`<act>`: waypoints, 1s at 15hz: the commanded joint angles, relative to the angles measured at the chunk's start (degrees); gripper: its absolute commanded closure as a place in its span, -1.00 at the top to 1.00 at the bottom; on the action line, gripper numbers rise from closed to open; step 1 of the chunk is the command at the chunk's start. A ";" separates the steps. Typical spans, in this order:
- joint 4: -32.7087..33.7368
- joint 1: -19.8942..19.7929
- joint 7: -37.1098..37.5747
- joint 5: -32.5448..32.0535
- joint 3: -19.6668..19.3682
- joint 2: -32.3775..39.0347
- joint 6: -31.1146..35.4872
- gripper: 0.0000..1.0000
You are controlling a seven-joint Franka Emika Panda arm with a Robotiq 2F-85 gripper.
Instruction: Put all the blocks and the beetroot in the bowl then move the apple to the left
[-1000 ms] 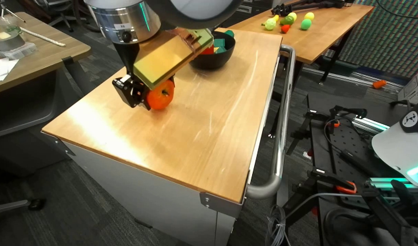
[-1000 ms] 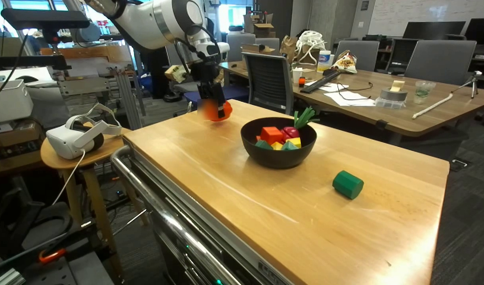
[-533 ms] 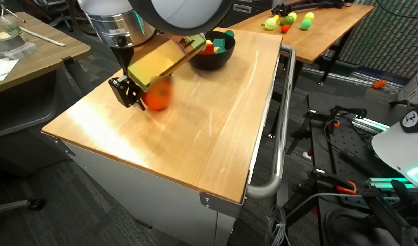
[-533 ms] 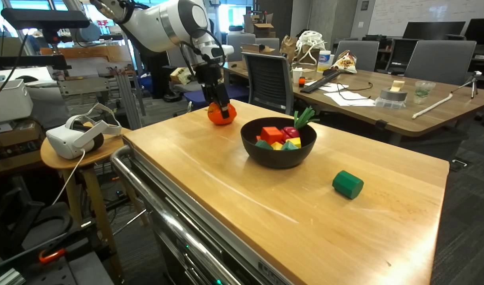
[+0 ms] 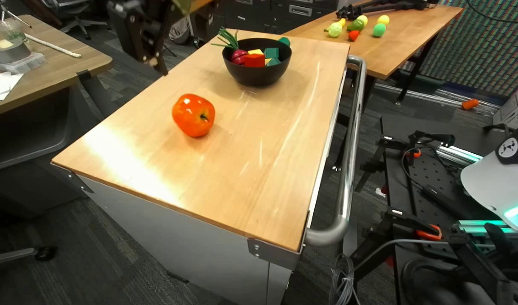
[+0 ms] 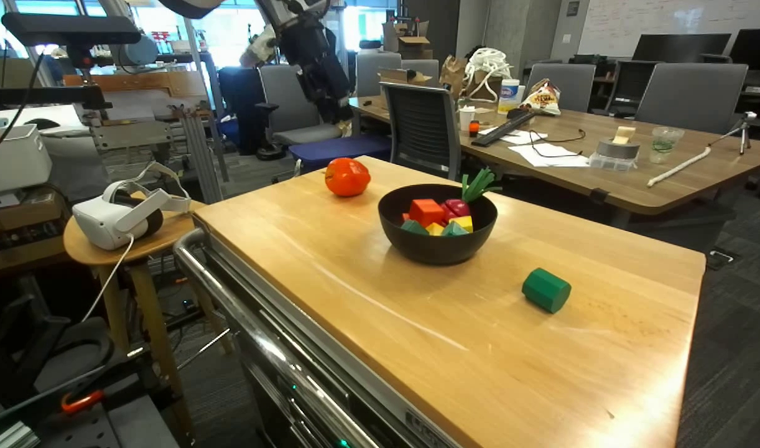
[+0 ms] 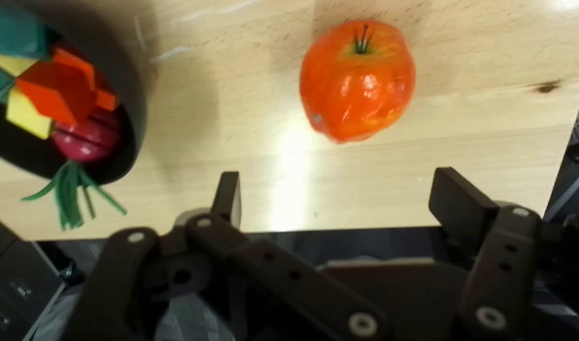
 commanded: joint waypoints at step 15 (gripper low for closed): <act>-13.53 -10.08 -7.93 -5.62 5.05 -23.39 -0.34 1.00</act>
